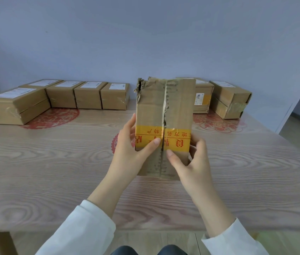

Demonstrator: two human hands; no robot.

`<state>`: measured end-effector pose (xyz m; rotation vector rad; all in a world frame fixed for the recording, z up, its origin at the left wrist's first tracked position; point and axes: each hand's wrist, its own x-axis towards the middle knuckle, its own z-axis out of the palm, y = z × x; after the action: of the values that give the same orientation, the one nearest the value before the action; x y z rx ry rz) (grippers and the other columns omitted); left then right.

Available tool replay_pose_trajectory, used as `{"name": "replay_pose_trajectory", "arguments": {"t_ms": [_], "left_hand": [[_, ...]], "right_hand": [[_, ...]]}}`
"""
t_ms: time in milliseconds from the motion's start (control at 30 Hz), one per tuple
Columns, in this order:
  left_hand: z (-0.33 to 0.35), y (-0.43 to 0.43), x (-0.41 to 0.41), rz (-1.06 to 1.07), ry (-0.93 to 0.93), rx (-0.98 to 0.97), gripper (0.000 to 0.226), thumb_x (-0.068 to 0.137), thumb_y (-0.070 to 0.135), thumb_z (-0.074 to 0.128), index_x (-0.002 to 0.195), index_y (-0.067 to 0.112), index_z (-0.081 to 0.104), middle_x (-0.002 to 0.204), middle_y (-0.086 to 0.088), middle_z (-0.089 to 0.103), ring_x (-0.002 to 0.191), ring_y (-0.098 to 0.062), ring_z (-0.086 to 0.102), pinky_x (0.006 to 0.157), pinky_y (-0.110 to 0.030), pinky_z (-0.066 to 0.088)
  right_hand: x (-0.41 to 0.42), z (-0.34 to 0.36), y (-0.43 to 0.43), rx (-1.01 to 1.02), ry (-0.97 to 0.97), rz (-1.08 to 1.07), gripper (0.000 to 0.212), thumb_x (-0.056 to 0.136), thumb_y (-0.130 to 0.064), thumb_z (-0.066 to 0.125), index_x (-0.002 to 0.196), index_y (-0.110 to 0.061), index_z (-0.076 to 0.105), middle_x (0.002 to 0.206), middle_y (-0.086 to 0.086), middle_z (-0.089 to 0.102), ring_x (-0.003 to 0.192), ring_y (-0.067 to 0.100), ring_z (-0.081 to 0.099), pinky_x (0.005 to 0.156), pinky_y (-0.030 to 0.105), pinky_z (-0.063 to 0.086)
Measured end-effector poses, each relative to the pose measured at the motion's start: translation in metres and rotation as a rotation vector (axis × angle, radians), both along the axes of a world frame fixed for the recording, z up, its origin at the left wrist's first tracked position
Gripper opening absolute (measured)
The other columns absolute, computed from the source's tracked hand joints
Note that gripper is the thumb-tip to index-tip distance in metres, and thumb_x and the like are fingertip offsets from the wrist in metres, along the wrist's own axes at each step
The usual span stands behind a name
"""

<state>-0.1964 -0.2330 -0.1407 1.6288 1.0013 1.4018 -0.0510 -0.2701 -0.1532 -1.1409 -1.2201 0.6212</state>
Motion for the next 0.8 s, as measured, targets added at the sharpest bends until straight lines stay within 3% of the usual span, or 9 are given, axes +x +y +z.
{"name": "replay_pose_trajectory", "arguments": {"t_ms": [67,167,300,367,433,567,700,800], "left_hand": [[0.001,0.001,0.001,0.041,0.021,0.001,0.084,0.064,0.059,0.074,0.137,0.029,0.043,0.126,0.0,0.058,0.117,-0.013,0.056,0.098,-0.041,0.049],[0.002,0.001,0.0,0.02,0.024,0.019,0.082,0.065,0.05,0.079,0.136,0.026,0.045,0.128,-0.002,0.057,0.117,-0.015,0.057,0.097,-0.04,0.05],[0.011,-0.003,0.004,0.007,-0.039,0.014,0.062,0.064,0.04,0.075,0.118,0.024,0.048,0.112,0.006,0.064,0.107,-0.008,0.063,0.084,-0.029,0.056],[0.014,-0.004,0.005,0.02,-0.08,0.012,0.048,0.066,0.035,0.073,0.105,0.027,0.046,0.104,0.007,0.064,0.096,-0.004,0.065,0.074,-0.02,0.055],[0.013,-0.006,0.006,0.006,-0.099,0.004,0.042,0.07,0.028,0.073,0.101,0.026,0.045,0.102,0.005,0.063,0.088,0.001,0.065,0.068,-0.015,0.052],[0.01,-0.011,0.007,-0.032,-0.098,-0.021,0.058,0.06,0.036,0.074,0.108,0.029,0.041,0.115,0.004,0.059,0.107,-0.007,0.062,0.082,-0.026,0.055],[0.017,-0.01,0.008,0.011,-0.106,-0.001,0.082,0.061,0.044,0.072,0.132,0.027,0.035,0.122,0.008,0.057,0.109,-0.001,0.059,0.089,-0.027,0.052],[0.018,-0.011,0.007,-0.018,-0.069,0.006,0.068,0.066,0.04,0.07,0.126,0.019,0.044,0.111,0.01,0.064,0.101,0.0,0.063,0.086,-0.026,0.053]], "right_hand": [[-0.002,0.002,0.0,0.001,0.012,-0.01,0.048,0.078,-0.018,0.074,0.113,-0.028,0.043,0.126,0.005,0.052,0.108,-0.005,0.053,0.09,0.012,0.047],[-0.002,0.007,0.0,-0.024,0.021,-0.052,0.062,0.07,-0.046,0.068,0.124,-0.025,0.047,0.126,0.005,0.051,0.113,0.004,0.053,0.098,0.031,0.049],[-0.001,0.007,0.0,-0.017,-0.033,-0.066,0.047,0.081,-0.033,0.07,0.122,-0.027,0.047,0.123,0.007,0.053,0.114,0.01,0.053,0.097,0.04,0.05],[0.0,0.006,0.0,-0.022,-0.058,-0.05,0.048,0.081,-0.031,0.071,0.122,-0.027,0.046,0.125,0.007,0.052,0.114,0.009,0.053,0.096,0.038,0.05],[0.0,0.01,-0.002,-0.031,-0.052,-0.04,0.051,0.075,-0.041,0.07,0.12,-0.027,0.048,0.125,0.003,0.052,0.112,0.004,0.054,0.092,0.027,0.052],[0.001,0.022,-0.007,-0.016,-0.012,-0.069,0.047,0.063,-0.054,0.06,0.101,-0.03,0.047,0.102,-0.012,0.059,0.085,-0.018,0.057,0.068,0.005,0.047],[-0.001,0.023,-0.006,-0.003,-0.073,-0.071,0.037,0.065,-0.053,0.06,0.094,-0.035,0.044,0.103,-0.014,0.059,0.089,-0.02,0.054,0.081,0.012,0.05],[0.001,0.023,-0.007,-0.008,-0.039,-0.027,0.045,0.067,-0.056,0.064,0.102,-0.036,0.045,0.109,-0.015,0.058,0.093,-0.019,0.055,0.084,0.014,0.051]]}}
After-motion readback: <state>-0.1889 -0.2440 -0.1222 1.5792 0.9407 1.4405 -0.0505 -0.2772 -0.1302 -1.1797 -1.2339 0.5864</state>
